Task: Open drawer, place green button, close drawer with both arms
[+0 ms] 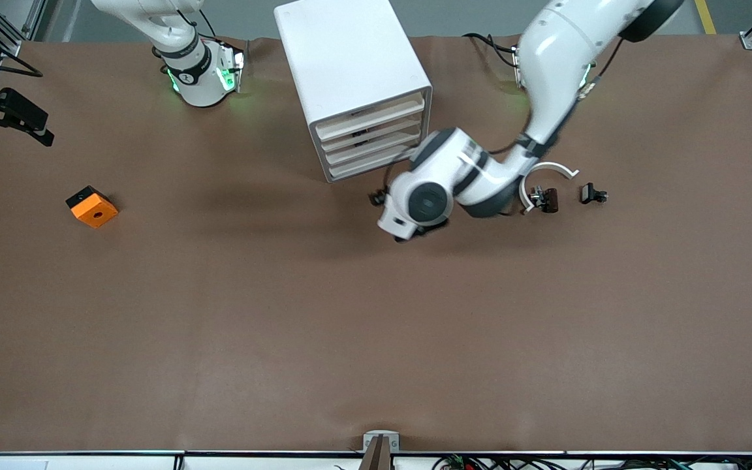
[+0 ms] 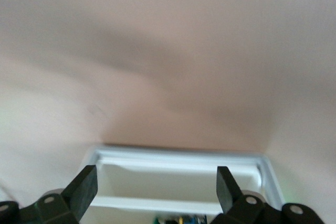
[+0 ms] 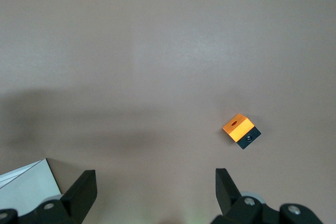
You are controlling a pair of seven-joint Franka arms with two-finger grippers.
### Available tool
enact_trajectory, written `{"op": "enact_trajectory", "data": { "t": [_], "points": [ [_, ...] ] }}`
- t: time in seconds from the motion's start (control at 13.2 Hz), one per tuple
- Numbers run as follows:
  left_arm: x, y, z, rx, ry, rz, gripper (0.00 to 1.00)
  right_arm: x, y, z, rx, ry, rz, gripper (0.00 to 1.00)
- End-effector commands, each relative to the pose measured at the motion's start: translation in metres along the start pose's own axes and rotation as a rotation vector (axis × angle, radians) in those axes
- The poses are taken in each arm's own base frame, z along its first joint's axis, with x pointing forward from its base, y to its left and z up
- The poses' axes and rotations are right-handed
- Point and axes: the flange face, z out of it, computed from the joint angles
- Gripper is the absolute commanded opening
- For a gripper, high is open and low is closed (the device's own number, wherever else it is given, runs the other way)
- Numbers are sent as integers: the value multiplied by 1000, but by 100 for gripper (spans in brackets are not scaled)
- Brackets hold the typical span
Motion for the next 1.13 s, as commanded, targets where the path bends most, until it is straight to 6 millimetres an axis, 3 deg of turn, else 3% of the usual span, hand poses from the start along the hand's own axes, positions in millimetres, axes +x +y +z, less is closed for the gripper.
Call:
{"op": "enact_trajectory", "data": {
  "t": [0.0, 0.15, 0.3, 0.61, 0.76, 1.06],
  "points": [
    [20, -29, -70, 12, 154, -15, 100, 1, 1, -5, -13, -2, -7, 100],
    [43, -68, -126, 29, 323, -47, 100, 1, 7, -6, -14, 0, 2, 100],
    [50, -102, -172, 7, 393, -90, 100, 0, 11, -8, -12, 2, 8, 100],
    [73, -201, -255, 14, 479, -131, 100, 1, 11, -8, -12, 4, 9, 100],
    [77, -244, -286, 9, 508, -135, 100, 0, 11, -8, -12, 3, 9, 100],
    [56, -300, -332, 51, 556, 6, 100, 1, 11, -8, -12, 4, 9, 100]
  ]
}}
